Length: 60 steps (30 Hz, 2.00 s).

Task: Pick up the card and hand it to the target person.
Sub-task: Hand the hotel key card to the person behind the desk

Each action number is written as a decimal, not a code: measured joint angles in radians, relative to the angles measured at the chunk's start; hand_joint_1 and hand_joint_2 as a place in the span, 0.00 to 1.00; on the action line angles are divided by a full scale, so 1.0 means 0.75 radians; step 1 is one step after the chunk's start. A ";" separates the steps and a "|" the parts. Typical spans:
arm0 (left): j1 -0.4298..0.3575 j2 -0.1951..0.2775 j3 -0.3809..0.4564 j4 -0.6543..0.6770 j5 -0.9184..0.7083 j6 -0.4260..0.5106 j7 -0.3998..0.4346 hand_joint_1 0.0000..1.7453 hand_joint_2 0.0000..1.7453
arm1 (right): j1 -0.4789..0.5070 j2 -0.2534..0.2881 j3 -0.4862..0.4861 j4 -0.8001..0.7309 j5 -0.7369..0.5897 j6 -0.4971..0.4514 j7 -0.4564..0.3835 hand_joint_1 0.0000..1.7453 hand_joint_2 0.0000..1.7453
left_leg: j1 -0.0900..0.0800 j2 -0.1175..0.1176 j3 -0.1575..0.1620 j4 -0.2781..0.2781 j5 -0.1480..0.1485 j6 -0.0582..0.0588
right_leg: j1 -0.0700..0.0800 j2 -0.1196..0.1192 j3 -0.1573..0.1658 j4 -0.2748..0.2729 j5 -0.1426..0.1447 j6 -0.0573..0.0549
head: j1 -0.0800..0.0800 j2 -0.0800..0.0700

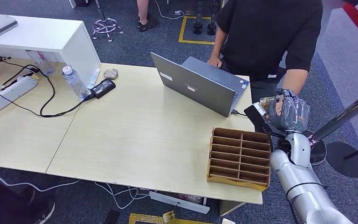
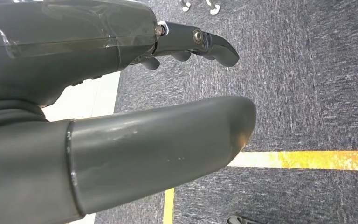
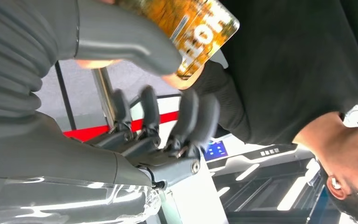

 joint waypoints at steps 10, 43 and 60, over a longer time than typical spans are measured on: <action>0.000 0.000 -0.004 0.000 -0.005 -0.002 0.001 0.00 0.00 | 0.028 0.014 -0.072 0.016 -0.020 -0.001 -0.126 0.00 1.00 | 0.000 0.000 0.000 0.000 0.000 0.000 | 0.000 0.000 0.000 0.000 0.000 0.000 | 0.000 0.000; 0.001 0.002 -0.009 0.000 -0.003 -0.002 0.017 0.00 0.00 | 0.557 -0.079 -0.029 -0.850 -0.722 0.000 -0.402 0.00 1.00 | 0.000 0.001 0.000 0.000 -0.001 0.000 | 0.000 0.000 0.000 0.000 0.000 0.000 | 0.000 0.000; 0.000 -0.009 -0.008 0.000 -0.001 -0.004 0.010 0.00 0.00 | 0.688 -0.005 0.061 -0.769 -1.149 0.038 -0.580 0.00 1.00 | 0.000 0.001 0.000 -0.001 -0.001 0.000 | 0.000 0.000 0.000 0.000 0.000 0.000 | 0.000 0.000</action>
